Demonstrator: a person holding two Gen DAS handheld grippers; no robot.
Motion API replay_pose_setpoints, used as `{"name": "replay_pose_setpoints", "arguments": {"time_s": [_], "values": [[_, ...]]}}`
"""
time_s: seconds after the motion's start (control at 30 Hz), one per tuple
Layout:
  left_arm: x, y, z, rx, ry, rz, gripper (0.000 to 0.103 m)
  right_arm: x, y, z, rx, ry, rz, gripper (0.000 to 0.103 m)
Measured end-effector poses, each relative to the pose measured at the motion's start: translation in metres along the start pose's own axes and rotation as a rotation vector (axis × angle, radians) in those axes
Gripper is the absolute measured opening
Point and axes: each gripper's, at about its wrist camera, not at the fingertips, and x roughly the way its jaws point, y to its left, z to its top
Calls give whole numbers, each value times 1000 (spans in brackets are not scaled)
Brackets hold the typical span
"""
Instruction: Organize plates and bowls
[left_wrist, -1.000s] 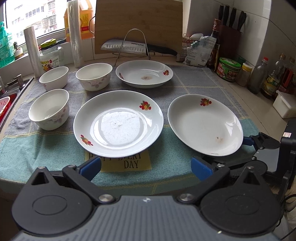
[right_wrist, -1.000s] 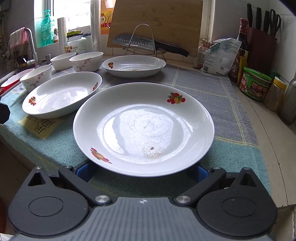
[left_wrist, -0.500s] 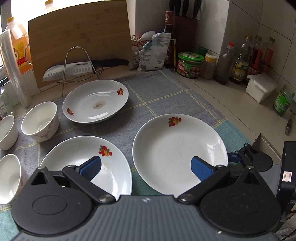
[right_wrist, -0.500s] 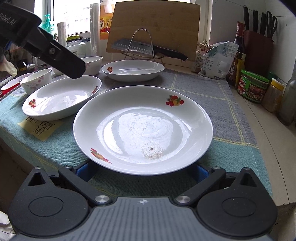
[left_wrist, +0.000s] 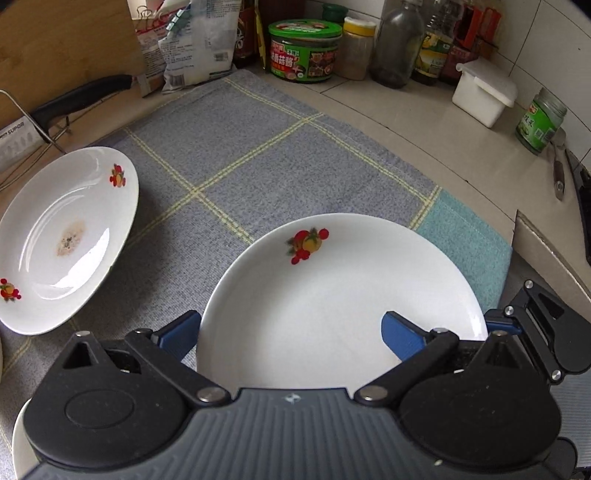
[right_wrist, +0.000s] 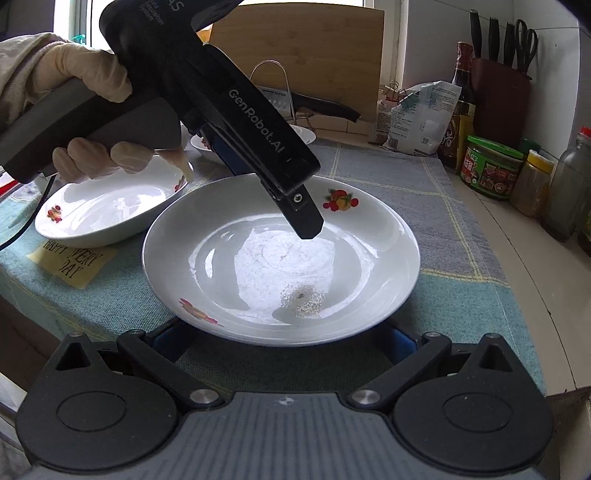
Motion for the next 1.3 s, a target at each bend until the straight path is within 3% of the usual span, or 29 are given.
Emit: {"name": "replay_pose_setpoints", "arguments": {"time_s": [0.3,0.67,1.03,1.3], "values": [[16,9,6,40,83,-87,102,-2,1,-1,5,-4,-5,103],[22,-2,4,173,108,-48,103,-2,1,-3,10,-24,-5,103],[21,1,6,206,127,-70,102,-4,3,-9,12,-74,-10,103],[19,14,12,229,141,-172,101,-6,9,-10,22,-89,-29,103]]}}
